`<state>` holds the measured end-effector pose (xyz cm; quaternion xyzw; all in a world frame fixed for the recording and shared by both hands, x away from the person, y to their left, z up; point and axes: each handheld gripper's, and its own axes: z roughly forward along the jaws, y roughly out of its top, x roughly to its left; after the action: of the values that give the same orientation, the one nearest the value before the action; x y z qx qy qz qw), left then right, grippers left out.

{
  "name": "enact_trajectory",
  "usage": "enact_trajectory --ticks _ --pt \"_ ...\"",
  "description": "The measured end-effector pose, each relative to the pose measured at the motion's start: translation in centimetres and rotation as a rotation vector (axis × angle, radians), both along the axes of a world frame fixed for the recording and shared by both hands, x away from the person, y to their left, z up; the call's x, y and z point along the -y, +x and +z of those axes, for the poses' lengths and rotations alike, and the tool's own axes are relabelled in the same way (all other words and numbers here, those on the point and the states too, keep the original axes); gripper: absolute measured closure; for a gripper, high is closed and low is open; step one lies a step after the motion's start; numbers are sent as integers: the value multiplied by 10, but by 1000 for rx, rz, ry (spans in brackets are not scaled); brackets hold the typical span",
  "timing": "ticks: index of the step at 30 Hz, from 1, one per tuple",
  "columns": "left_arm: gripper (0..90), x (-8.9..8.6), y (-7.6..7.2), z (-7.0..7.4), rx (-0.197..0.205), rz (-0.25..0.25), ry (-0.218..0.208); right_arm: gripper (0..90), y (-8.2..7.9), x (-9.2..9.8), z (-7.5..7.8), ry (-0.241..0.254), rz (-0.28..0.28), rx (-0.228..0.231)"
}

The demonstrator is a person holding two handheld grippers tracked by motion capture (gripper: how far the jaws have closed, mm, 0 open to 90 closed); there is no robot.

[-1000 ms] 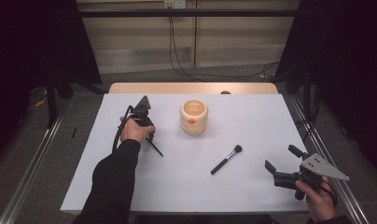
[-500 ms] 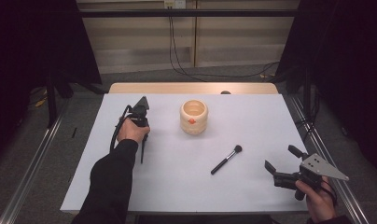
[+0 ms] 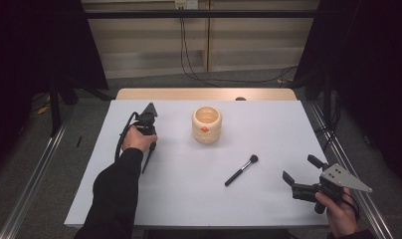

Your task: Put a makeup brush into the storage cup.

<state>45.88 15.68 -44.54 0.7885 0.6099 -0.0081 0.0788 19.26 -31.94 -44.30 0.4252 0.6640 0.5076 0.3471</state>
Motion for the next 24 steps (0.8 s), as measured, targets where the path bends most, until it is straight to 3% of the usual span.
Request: enact_trajectory --ticks 10,18,24 --pt "842 -9 -3 0 17 14 -73 0 0 0 0 -2 -2 2" --pt "842 -11 -4 2 29 11 -83 0 0 0 0 -1 7 -3" --pt "842 -12 -7 7 78 1 -113 0 0 0 0 0 6 -3"
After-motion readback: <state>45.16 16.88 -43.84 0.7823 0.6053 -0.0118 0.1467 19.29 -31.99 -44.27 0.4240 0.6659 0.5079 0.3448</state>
